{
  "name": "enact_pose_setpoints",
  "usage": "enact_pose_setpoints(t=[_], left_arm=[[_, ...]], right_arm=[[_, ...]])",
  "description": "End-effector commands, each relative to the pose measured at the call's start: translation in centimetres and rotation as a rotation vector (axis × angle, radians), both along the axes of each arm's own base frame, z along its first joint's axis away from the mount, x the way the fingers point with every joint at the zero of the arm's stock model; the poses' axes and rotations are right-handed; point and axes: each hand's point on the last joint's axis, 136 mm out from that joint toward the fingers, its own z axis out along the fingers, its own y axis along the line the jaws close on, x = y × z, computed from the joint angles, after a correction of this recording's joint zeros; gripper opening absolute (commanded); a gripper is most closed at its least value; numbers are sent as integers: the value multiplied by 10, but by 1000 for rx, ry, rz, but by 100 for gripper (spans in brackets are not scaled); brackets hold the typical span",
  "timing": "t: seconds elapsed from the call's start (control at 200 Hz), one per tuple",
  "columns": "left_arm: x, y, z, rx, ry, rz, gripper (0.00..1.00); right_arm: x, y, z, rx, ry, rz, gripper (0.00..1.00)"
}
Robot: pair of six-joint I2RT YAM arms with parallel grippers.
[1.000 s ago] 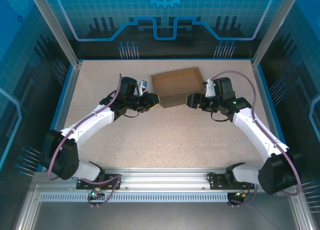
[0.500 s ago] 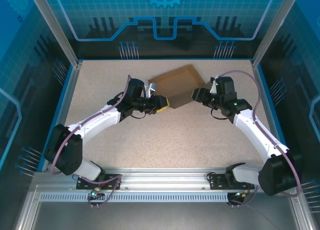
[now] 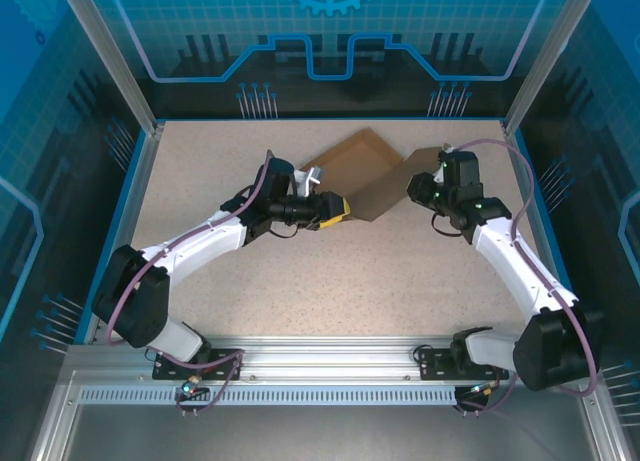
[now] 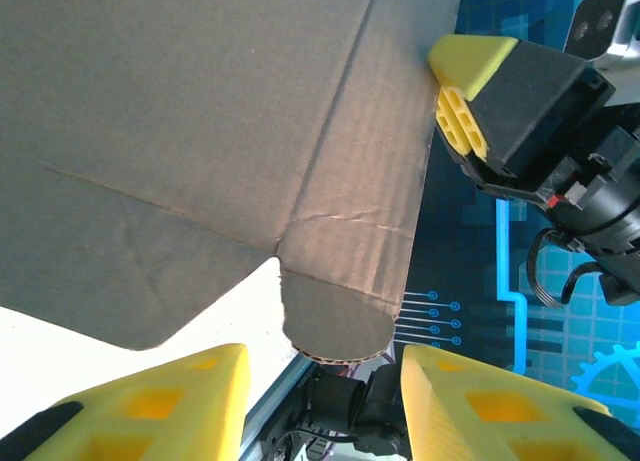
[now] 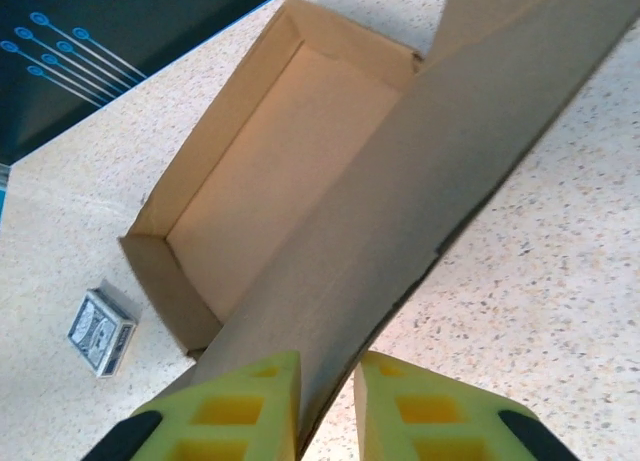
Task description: Fold the paper box
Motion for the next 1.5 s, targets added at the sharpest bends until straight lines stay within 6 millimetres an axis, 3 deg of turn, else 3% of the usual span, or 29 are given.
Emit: enact_pose_setpoints(t=[0.0, 0.165, 0.295, 0.445, 0.655, 0.795, 0.951, 1.176, 1.491], left_arm=[[-5, -6, 16, -20, -59, -53, 49], [-4, 5, 23, 44, -131, -53, 53], [10, 34, 22, 137, -191, 33, 54], [35, 92, 3, 310, -219, 196, 57], [62, 195, -39, 659, -210, 486, 72], [72, 233, -72, 793, -141, 565, 78], [90, 242, -108, 795, -29, 564, 79], [114, 233, -146, 751, 72, 535, 79], [138, 226, -164, 756, 83, 501, 80]], right_arm=[[8, -12, 14, -21, -32, -16, 17], [11, -25, 23, -15, -34, -8, 12], [14, -30, 28, 2, -20, 37, 11], [21, -29, 29, 27, 11, 109, 10], [31, -24, 29, 40, 9, 147, 10], [35, -23, 32, 41, -7, 160, 10], [38, -22, 35, 37, -18, 170, 10], [40, -21, 39, 34, -26, 180, 10], [42, -19, 34, 43, -21, 187, 10]])
